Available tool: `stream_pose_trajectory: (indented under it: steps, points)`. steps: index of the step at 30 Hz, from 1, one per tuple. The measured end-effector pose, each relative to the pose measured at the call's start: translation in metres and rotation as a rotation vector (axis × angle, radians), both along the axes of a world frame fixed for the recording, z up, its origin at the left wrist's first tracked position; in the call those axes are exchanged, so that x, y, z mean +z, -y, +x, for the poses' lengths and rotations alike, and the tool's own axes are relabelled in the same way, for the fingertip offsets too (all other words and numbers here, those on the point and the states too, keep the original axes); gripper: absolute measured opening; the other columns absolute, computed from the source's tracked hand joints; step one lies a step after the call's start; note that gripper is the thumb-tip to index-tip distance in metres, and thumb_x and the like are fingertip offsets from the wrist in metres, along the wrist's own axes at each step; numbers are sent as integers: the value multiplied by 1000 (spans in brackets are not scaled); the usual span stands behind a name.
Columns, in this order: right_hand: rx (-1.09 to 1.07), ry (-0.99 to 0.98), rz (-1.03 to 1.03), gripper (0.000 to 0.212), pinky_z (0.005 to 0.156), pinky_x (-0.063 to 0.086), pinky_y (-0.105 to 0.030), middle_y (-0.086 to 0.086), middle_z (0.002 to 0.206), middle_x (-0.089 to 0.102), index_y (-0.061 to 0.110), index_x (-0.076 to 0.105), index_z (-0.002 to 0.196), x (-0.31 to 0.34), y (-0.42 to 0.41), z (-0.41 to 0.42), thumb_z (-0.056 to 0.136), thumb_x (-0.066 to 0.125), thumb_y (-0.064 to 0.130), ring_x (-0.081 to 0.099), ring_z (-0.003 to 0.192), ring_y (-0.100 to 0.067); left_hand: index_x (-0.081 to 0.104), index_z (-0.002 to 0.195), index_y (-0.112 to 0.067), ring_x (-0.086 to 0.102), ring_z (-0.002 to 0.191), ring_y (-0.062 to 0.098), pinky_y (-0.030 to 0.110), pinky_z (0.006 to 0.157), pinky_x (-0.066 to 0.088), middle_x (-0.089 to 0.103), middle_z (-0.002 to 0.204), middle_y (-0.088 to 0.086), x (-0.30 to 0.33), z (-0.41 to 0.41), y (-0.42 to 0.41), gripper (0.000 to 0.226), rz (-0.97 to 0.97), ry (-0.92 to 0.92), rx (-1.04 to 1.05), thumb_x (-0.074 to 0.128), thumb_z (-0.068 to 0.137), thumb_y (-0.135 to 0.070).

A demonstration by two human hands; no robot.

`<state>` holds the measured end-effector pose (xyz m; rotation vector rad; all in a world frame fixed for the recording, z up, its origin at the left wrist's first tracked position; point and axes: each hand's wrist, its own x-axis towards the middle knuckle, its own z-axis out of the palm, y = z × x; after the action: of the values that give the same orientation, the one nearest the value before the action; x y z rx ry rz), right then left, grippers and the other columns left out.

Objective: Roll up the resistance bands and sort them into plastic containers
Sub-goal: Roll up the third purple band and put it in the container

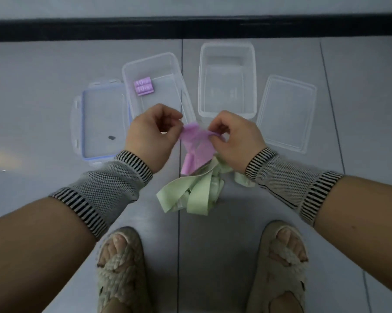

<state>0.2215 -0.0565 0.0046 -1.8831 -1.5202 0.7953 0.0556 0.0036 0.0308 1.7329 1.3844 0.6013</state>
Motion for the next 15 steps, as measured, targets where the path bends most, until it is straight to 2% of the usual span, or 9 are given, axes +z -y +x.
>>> stream_pose_trajectory:
  steps: [3, 7, 11, 15]
  points:
    - [95, -18, -41, 16, 81, 52, -34, 3, 86, 62, 22, 57, 80, 35, -2, 8, 77, 73, 20, 60, 81, -15, 61, 85, -23, 60, 70, 4, 10, 71, 48, 65, 76, -4, 38, 1, -10, 20, -11, 52, 2, 63, 84, -3]
    - [208, 62, -162, 26, 81, 51, -28, 10, 98, 59, 30, 56, 86, 87, -2, 14, 73, 75, 41, 61, 87, -7, 62, 91, -20, 57, 61, -6, 7, 63, 44, 64, 73, -8, 93, 2, -12, 18, -19, 117, -10, 63, 84, -4]
    - [80, -9, -34, 18, 89, 51, -31, 13, 108, 61, 31, 59, 100, 145, 0, 9, 84, 66, 29, 61, 94, -7, 62, 98, -14, 56, 58, -8, 6, 61, 44, 63, 76, -4, 150, -1, 2, 18, -54, 195, -32, 62, 85, -2]
    - [-10, -118, 30, 38, 98, 46, -33, 12, 124, 57, 27, 56, 125, 205, 8, -2, 88, 60, 20, 55, 111, -10, 61, 93, -16, 60, 64, -4, 8, 67, 46, 66, 79, -1, 207, -3, 22, 19, -15, 272, -40, 61, 85, 0]
